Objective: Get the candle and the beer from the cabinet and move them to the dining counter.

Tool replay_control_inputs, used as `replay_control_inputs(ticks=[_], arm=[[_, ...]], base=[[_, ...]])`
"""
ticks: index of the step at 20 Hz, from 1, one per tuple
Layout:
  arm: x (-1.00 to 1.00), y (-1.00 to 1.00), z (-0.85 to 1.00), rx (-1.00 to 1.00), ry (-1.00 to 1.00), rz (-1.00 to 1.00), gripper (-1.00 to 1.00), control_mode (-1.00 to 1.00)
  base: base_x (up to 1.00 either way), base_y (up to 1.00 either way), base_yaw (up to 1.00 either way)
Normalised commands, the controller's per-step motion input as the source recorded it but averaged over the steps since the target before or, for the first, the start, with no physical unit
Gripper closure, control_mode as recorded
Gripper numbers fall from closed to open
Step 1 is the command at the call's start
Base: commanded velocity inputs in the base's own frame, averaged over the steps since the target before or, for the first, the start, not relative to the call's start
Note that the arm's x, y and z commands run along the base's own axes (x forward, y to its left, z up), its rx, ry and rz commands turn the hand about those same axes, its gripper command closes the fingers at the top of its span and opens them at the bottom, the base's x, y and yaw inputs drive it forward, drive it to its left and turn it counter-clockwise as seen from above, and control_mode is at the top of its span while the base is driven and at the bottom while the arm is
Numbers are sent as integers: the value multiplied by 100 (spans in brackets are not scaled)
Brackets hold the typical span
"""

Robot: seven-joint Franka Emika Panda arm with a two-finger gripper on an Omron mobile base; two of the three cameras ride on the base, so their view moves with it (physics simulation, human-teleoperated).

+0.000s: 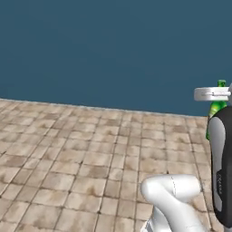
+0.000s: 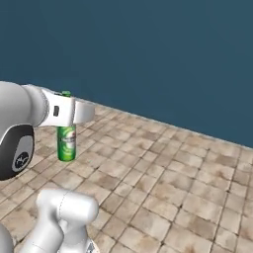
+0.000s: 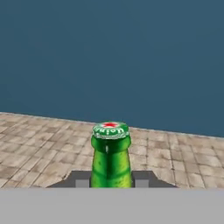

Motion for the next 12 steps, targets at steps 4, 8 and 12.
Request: replay_control_inputs(ticks=[4, 8, 12], arm=[[0, 0, 0, 0, 0, 0, 100, 100], [0, 0, 0, 0, 0, 0, 100, 100], [0, 0, 0, 0, 0, 0, 100, 100]], base=[[80, -10, 83], [76, -11, 84], [77, -11, 84]])
